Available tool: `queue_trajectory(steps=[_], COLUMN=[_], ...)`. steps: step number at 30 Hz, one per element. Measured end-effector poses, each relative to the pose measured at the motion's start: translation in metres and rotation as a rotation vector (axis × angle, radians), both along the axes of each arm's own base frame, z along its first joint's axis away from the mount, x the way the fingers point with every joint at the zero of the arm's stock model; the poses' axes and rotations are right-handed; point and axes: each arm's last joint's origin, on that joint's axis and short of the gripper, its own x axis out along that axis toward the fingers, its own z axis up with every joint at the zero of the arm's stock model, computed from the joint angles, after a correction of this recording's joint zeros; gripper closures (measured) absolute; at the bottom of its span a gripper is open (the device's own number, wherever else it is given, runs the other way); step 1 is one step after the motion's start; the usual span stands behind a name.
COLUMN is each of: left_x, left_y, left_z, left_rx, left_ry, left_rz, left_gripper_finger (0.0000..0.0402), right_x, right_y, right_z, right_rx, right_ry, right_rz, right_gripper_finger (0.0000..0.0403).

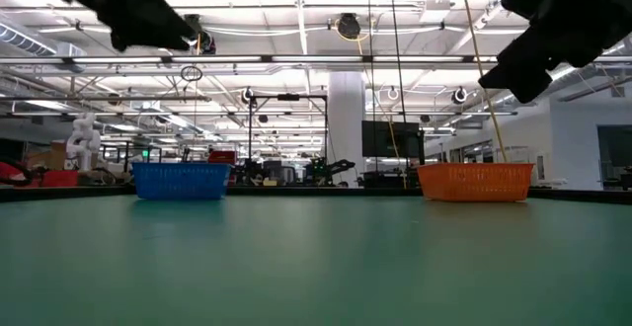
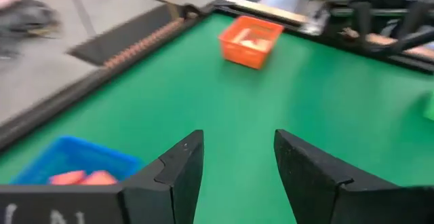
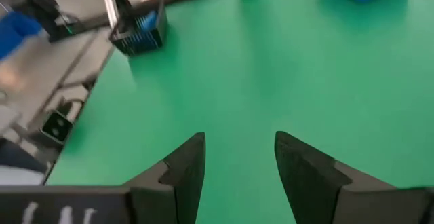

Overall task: Sort & place blocks by color
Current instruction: Return to Home Position

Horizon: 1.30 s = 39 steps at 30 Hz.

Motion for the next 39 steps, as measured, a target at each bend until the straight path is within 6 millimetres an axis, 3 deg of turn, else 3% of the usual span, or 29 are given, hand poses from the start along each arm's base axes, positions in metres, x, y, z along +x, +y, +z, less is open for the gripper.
queue_trajectory(steps=[6, 15, 22, 26, 39], left_x=[0.008, -0.012, -0.016, -0.016, -0.016], left_y=[0.006, 0.017, 0.018, 0.018, 0.018], left_z=[-0.046, -0.089, -0.1, -0.101, -0.102], left_rx=[-0.066, -0.067, -0.074, -0.052, -0.046], left_ry=[-0.177, -0.422, -0.392, -0.375, -0.364], left_rz=[-0.213, -0.29, -0.311, -0.315, -0.307], left_gripper_finger=[0.022, 0.022, 0.022, 0.022, 0.022], right_x=[-0.01, -0.018, -0.023, -0.022, -0.022], right_y=[-0.009, -0.017, -0.022, -0.024, -0.025], right_z=[-0.009, -0.027, -0.041, -0.034, -0.036], right_rx=[-0.007, -0.03, -0.065, -0.056, -0.09], right_ry=[-0.112, -0.239, -0.264, -0.355, -0.335], right_rz=[-0.012, -0.028, -0.041, -0.059, -0.088], right_gripper_finger=[0.0236, 0.0236, 0.0236, 0.0236, 0.0236])
